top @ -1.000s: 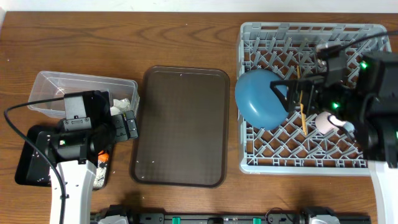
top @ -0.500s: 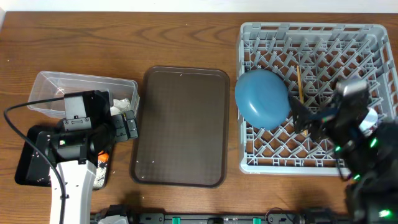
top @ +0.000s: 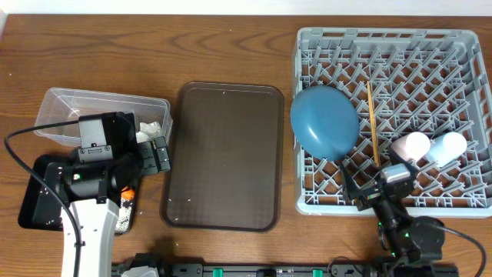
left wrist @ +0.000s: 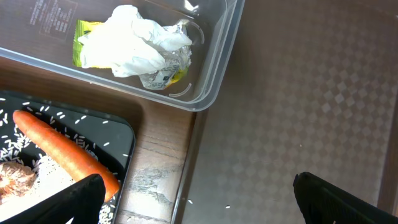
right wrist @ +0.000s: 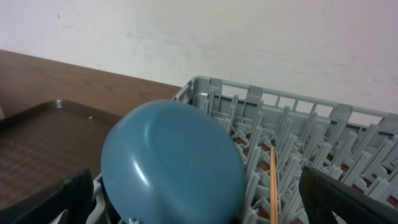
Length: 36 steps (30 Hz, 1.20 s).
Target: Sort waste into correct bins and load items into the dishwasher rack
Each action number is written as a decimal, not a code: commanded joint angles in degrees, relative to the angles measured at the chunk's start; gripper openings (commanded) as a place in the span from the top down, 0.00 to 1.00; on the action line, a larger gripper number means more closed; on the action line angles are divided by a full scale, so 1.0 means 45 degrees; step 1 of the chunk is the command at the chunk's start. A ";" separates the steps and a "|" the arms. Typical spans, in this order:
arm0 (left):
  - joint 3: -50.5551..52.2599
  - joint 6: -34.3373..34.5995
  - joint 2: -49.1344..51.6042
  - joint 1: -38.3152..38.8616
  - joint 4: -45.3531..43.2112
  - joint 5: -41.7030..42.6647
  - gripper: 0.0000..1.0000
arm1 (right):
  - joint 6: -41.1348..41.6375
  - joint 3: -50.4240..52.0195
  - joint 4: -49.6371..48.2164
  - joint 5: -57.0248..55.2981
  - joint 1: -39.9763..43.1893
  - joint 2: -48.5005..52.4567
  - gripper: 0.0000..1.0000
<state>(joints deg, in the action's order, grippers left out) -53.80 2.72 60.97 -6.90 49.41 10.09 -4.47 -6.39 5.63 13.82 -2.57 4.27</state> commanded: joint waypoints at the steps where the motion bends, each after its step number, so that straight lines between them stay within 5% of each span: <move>1: -0.0228 -0.0126 -0.0068 0.0049 0.0005 -0.0155 0.02 | -0.0121 0.0680 -0.0189 -0.0515 0.0015 -0.0923 0.01; 36: 0.0010 -0.0126 -0.0311 0.0083 0.0005 -0.0151 0.02 | -0.0112 0.1355 -0.0529 -0.0986 0.0029 -0.0884 0.01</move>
<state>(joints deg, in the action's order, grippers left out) -53.80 2.72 60.95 -6.90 49.41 10.07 -4.47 -0.56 3.20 10.20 -2.57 0.69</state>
